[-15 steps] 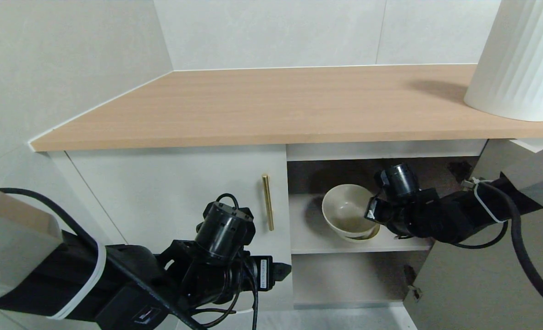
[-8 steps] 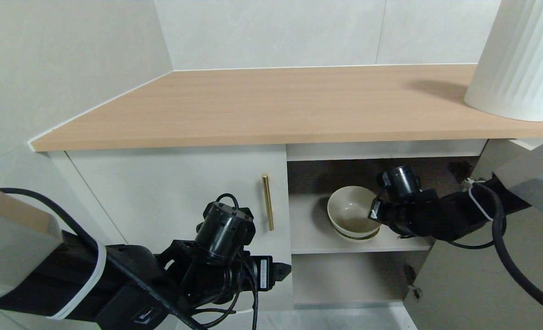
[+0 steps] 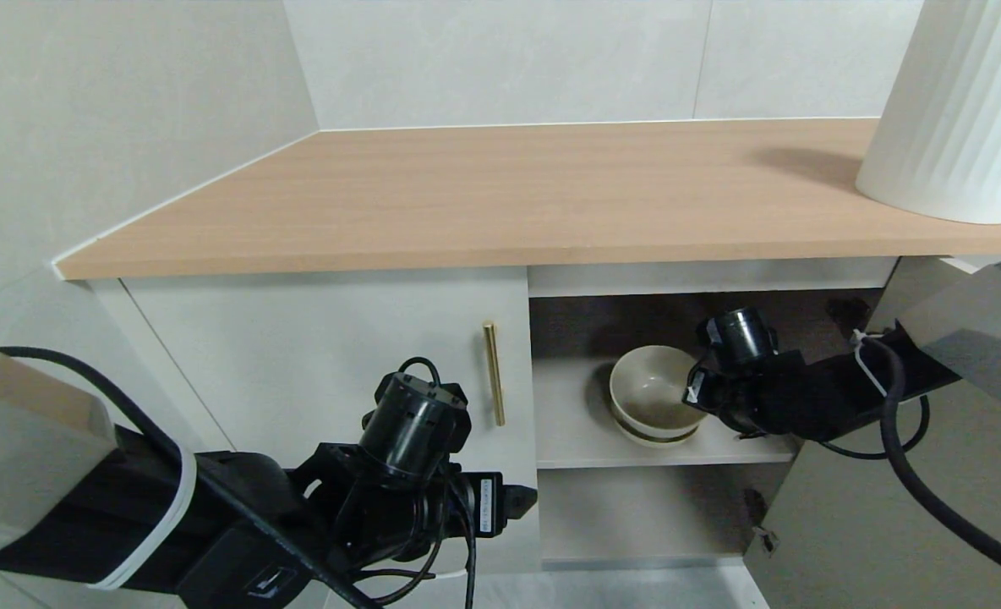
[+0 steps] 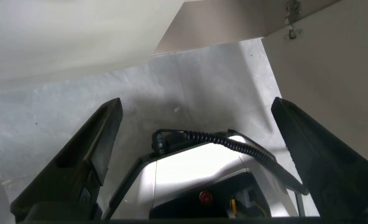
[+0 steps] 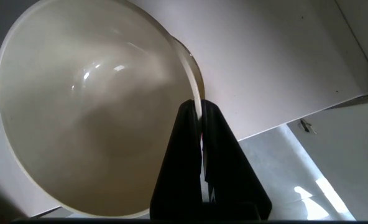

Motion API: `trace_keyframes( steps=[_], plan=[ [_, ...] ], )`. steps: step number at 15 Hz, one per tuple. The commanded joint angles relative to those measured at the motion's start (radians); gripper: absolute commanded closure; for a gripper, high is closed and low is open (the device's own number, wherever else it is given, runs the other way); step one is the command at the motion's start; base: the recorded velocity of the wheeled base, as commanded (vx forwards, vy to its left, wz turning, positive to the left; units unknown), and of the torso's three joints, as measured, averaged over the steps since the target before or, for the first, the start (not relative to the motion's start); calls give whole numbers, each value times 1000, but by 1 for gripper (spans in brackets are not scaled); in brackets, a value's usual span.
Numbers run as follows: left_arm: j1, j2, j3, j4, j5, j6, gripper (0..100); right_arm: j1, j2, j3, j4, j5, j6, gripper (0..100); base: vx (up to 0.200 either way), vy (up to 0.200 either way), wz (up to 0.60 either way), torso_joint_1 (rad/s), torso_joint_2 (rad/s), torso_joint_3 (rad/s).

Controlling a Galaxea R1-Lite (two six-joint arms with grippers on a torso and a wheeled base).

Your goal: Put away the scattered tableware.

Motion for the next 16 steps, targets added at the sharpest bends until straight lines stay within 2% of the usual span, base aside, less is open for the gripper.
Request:
trace_keyframes(
  steps=[1, 6, 7, 16],
  plan=[
    [0, 1, 0, 0, 0, -1, 0, 0, 3, -2, 0, 1, 0, 100, 0, 0, 0, 0, 0, 0],
    [0, 1, 0, 0, 0, -1, 0, 0, 23, -12, 0, -1, 0, 100, 0, 0, 0, 0, 0, 0],
    [0, 1, 1, 0, 0, -1, 0, 0, 25, -11, 0, -1, 0, 0, 0, 0, 0, 0, 0, 0],
    [0, -1, 1, 0, 0, -1, 0, 5, 9, -5, 7, 2, -1, 0, 0, 0, 0, 0, 0, 0]
  ],
)
